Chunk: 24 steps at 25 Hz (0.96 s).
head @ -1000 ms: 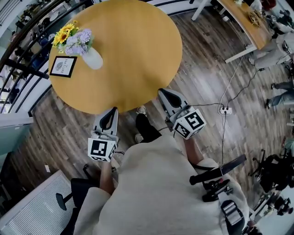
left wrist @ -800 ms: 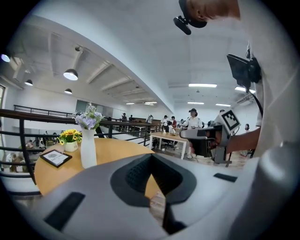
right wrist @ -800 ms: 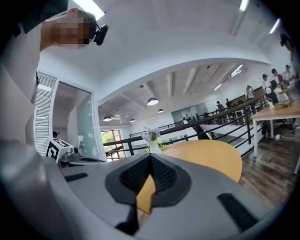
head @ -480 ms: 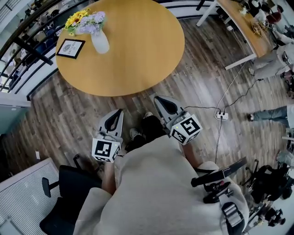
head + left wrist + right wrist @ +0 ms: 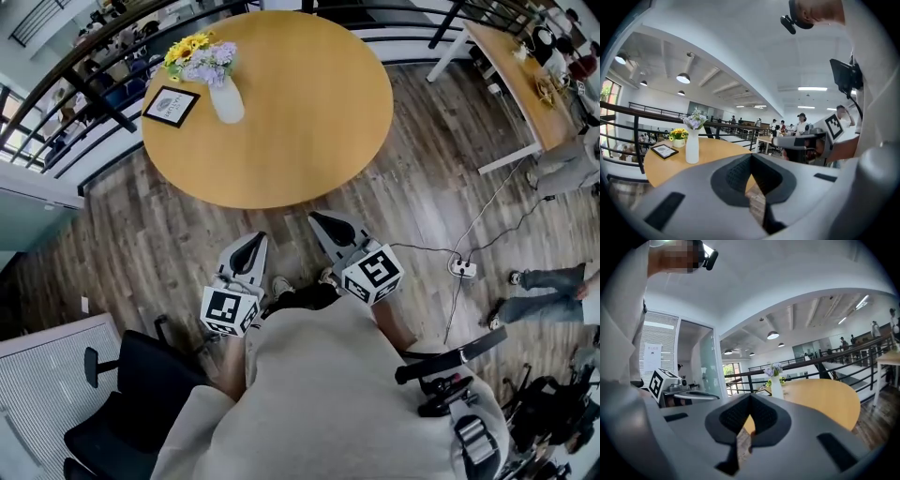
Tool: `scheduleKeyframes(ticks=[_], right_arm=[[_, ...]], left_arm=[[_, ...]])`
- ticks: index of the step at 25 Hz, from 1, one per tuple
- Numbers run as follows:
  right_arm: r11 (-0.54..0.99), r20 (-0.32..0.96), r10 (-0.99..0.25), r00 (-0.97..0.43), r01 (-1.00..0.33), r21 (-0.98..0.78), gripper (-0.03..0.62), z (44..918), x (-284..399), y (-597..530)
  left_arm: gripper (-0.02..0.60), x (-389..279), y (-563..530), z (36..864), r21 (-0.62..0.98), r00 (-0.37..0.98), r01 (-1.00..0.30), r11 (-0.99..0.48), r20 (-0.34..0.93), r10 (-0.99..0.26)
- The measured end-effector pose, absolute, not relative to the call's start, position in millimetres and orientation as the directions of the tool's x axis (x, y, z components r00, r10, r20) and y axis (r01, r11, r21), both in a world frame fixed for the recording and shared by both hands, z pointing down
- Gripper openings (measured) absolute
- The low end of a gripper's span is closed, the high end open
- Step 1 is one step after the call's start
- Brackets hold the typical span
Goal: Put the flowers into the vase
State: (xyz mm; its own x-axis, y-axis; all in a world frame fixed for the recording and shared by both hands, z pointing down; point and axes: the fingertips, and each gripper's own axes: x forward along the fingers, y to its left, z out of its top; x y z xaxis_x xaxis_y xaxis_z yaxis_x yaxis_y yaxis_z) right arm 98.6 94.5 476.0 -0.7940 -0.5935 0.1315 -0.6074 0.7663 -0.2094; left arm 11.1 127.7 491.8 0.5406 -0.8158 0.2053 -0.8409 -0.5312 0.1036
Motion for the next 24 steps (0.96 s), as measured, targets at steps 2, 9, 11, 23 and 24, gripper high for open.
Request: scheduleKeyframes(ticks=[2, 9, 11, 23, 24], right_arm=[[0.773, 0.131, -0.586, -0.799, -0.600, -0.206, 0.008, 476.1, 107.5, 90.5], [0.786, 0.134, -0.568, -0.812, -0.583, -0.205, 0.008, 481.1, 133.3, 83.7], [0.794, 0.131, -0.557, -0.820, -0.572, -0.204, 0.008, 479.8, 135.4, 82.7], [0.813, 0.126, -0.531, -0.838, -0.546, -0.202, 0.008, 477.2, 126.8, 94.6], [0.815, 0.125, -0.528, -0.840, -0.543, -0.201, 0.008, 477.0, 125.0, 96.5]], left_arm=[[0.007, 22.3, 122.4, 489.2, 0.100, 0.541, -0.841, -0.532, 0.205, -0.816], [0.007, 43.4, 120.2, 489.8, 0.094, 0.509, -0.860, -0.501, 0.210, -0.835], [0.007, 46.9, 121.3, 488.2, 0.091, 0.499, -0.866, -0.491, 0.208, -0.841], [0.007, 46.0, 135.8, 484.5, 0.083, 0.480, -0.877, -0.474, 0.200, -0.854], [0.006, 44.7, 137.5, 484.5, 0.082, 0.479, -0.878, -0.472, 0.200, -0.855]])
